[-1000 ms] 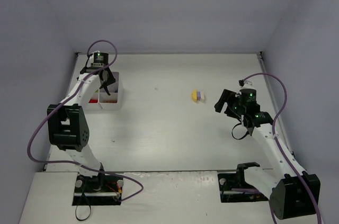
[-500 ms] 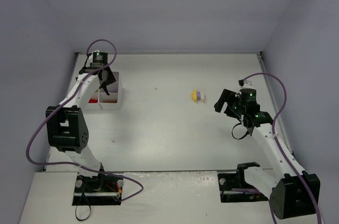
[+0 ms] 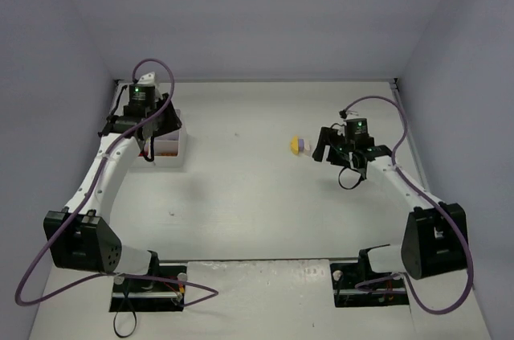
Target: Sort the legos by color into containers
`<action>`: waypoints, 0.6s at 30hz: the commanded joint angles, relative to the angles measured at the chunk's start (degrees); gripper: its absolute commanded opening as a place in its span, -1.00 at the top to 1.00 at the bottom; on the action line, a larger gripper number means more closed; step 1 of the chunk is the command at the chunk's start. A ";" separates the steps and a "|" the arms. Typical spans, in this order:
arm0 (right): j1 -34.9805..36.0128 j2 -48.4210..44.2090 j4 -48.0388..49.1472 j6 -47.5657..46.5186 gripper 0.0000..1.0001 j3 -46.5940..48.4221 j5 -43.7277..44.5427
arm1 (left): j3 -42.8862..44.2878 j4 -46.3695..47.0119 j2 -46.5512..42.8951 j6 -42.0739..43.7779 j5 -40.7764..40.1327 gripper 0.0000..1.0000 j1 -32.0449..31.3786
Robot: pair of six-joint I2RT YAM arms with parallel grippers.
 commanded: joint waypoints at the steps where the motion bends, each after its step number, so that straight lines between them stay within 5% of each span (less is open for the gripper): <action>1: 2.37 6.38 3.64 -9.88 -0.52 7.06 -3.07 | -0.91 -0.58 -3.71 4.12 4.62 0.31 -3.20; 9: 2.46 19.31 0.56 -25.44 -0.56 22.18 -10.61 | -3.55 -3.48 -7.49 7.28 5.68 0.31 -6.28; 14: 2.02 26.61 -11.91 -49.74 -0.61 33.09 -14.85 | -5.04 -3.84 -9.34 8.17 6.82 0.30 -6.99; 18: 1.84 30.39 -14.20 -55.95 -0.64 37.92 -14.24 | -5.30 -3.84 -9.87 7.90 8.14 0.30 -7.69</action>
